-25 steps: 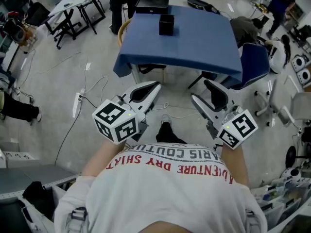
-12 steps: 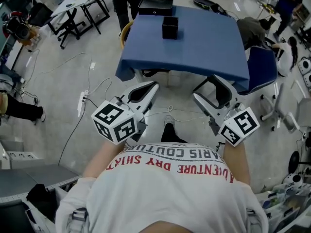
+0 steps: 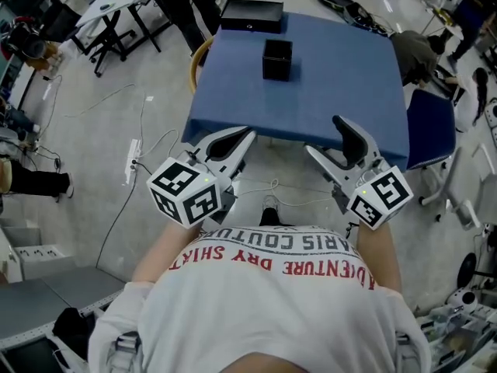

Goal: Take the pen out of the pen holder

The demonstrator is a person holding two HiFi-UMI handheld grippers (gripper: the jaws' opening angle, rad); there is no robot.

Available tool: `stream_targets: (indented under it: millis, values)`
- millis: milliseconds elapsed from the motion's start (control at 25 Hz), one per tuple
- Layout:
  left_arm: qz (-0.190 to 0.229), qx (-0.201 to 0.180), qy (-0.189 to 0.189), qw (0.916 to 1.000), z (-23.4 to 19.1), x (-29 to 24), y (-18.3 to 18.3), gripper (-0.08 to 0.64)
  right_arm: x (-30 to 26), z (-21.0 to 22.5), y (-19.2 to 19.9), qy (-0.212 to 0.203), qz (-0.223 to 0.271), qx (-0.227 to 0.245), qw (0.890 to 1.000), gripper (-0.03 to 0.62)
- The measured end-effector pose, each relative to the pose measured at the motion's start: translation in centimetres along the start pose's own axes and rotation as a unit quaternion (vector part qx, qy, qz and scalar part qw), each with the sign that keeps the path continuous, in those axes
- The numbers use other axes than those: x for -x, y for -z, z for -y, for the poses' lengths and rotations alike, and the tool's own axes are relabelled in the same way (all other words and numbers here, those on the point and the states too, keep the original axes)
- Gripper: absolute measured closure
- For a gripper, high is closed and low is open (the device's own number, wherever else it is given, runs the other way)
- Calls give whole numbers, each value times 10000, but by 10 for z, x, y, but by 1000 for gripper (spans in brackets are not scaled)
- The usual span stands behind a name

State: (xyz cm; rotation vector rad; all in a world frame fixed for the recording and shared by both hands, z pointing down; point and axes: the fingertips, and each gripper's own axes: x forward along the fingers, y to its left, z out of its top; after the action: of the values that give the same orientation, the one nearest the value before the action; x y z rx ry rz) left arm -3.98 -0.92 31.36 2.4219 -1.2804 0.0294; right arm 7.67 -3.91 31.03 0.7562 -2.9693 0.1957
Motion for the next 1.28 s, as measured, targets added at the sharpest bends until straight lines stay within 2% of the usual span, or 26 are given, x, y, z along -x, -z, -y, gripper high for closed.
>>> stream_targets:
  millis: [280, 440, 760, 1040, 1280]
  values:
    - [-16, 115, -92, 9999, -55, -53, -23, 531, -49, 61, -4, -15, -157, -4, 9999, 262]
    - [29, 47, -156, 9999, -76, -78, -34, 531, -70, 88, 2, -5, -249, 16, 9997, 262]
    - [-32, -67, -287, 9996, -96, -92, -38, 531, -104, 116, 4, 2, -343, 118, 9993, 263]
    - [-234, 131, -408, 9988, -129, -92, -26, 531, -134, 127, 13, 100, -473, -39, 9988, 264]
    - [-501, 215, -229, 9983, -161, -118, -29, 531, -162, 148, 26, 252, -616, -202, 9976, 264]
